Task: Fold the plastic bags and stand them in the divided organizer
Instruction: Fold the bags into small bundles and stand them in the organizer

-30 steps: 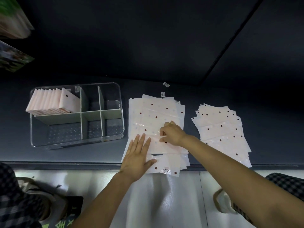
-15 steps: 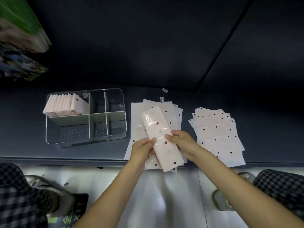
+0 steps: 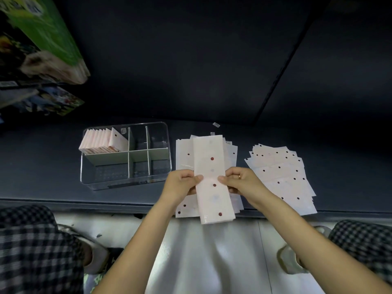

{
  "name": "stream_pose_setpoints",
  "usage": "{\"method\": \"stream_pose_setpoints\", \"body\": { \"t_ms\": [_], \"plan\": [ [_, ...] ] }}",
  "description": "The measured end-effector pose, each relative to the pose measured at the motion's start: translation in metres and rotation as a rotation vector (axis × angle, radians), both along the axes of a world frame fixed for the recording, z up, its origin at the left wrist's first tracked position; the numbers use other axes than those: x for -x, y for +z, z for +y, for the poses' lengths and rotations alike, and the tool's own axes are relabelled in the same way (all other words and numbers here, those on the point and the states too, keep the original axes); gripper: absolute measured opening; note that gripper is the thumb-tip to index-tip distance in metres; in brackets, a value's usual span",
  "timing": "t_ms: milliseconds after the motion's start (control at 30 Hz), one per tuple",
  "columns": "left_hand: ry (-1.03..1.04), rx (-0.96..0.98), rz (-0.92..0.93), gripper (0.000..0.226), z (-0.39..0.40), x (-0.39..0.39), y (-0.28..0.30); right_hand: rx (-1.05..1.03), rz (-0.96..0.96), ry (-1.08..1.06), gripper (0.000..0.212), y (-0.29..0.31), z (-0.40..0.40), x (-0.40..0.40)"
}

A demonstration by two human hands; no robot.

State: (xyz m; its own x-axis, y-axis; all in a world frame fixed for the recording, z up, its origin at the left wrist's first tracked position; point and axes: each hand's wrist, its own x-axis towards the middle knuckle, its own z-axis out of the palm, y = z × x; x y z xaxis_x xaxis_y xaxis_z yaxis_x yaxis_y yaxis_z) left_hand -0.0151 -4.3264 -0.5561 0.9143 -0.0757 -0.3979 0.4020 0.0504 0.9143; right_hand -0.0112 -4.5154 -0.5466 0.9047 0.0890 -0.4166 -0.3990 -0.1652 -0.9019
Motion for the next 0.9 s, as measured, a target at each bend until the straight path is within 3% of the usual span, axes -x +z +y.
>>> {"method": "stream_pose_setpoints", "body": {
  "t_ms": [200,367,533,733,900],
  "plan": [
    [-0.084,0.19,-0.009,0.01,0.015,-0.001,0.006,-0.202,-0.001,-0.043,0.011,0.008,0.0,0.002],
    [-0.102,0.276,-0.018,0.022,0.018,-0.004,0.011,-0.323,-0.038,-0.04,0.024,0.011,-0.002,0.002],
    [-0.117,0.269,-0.031,0.034,0.018,-0.005,0.014,-0.287,-0.118,-0.026,0.034,0.01,-0.001,0.003],
    [-0.038,0.229,0.127,0.025,0.007,-0.005,0.011,-0.163,-0.204,-0.039,0.033,0.008,-0.002,0.002],
    [0.075,0.115,0.085,0.019,-0.004,-0.002,0.006,-0.088,-0.215,-0.006,0.041,0.005,-0.004,0.001]
  ]
}}
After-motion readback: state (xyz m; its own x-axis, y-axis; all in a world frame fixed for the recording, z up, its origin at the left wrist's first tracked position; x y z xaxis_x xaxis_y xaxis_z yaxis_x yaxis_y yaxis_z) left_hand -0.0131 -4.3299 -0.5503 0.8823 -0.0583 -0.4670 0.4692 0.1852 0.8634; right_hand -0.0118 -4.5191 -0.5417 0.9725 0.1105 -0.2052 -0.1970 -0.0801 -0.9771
